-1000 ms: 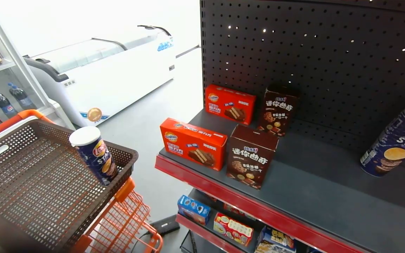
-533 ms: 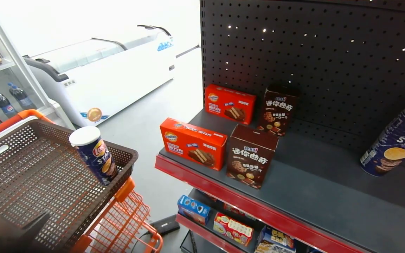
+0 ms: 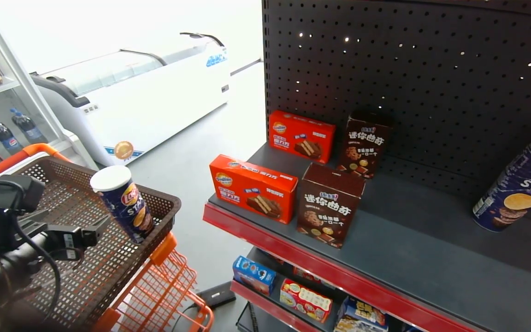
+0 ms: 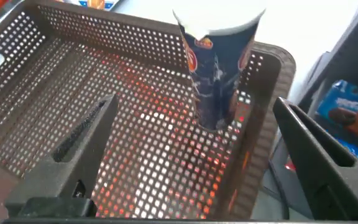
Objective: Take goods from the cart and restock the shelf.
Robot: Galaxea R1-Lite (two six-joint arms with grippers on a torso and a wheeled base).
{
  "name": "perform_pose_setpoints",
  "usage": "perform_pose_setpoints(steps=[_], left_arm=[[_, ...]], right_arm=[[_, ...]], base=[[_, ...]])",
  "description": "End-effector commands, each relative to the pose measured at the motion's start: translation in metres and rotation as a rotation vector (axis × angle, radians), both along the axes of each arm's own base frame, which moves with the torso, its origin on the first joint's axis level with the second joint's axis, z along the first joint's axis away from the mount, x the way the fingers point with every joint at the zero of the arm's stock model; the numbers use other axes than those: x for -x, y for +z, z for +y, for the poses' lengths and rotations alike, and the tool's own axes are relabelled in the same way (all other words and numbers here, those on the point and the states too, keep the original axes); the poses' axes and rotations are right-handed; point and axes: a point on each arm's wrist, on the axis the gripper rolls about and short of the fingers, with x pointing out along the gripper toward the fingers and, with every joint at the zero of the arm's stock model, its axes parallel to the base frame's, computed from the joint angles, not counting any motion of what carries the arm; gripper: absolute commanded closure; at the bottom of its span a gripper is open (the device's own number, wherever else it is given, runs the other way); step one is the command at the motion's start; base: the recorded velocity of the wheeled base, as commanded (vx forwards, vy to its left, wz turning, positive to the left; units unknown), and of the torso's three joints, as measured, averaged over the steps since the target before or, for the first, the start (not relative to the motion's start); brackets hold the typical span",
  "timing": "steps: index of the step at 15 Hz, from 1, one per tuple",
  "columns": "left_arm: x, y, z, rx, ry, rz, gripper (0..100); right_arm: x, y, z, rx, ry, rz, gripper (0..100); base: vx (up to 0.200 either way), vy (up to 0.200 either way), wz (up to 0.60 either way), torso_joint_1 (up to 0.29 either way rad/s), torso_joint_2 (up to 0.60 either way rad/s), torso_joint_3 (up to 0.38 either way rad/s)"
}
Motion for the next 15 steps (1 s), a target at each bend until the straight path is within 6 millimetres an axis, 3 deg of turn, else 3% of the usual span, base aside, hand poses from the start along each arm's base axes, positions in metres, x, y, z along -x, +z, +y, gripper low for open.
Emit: perform_pose_setpoints(steps=[1, 6, 11, 14, 15], left_arm=[[-0.059, -0.052, 0.008, -0.008, -0.006, 0.035, 0], [-0.110, -0.063, 0.012, 0.022, -0.005, -0.035, 0], [-0.127, -0.079, 0.010, 0.026, -0.016, -0.021, 0], [-0.145, -0.078, 0.008, 0.026, -0.026, -0.071, 0], [-0.151, -0.073, 0.007, 0.029, -0.029, -0.097, 100]], right_arm=[[0.000, 0.000, 0.000, 0.000, 0.000, 0.001, 0], [0.000, 0.000, 0.000, 0.000, 0.000, 0.001, 0], [0.000, 0.000, 0.000, 0.000, 0.000, 0.001, 0], [0.000, 0.000, 0.000, 0.000, 0.000, 0.001, 0], [0.000, 0.000, 0.000, 0.000, 0.000, 0.001, 0]], base=[[0.000, 0.000, 0.00, 0.000, 0.00, 0.000], [0.000, 0.000, 0.00, 0.000, 0.00, 0.000], [0.000, 0.000, 0.00, 0.000, 0.00, 0.000], [0.000, 0.000, 0.00, 0.000, 0.00, 0.000], [0.000, 0.000, 0.00, 0.000, 0.00, 0.000]])
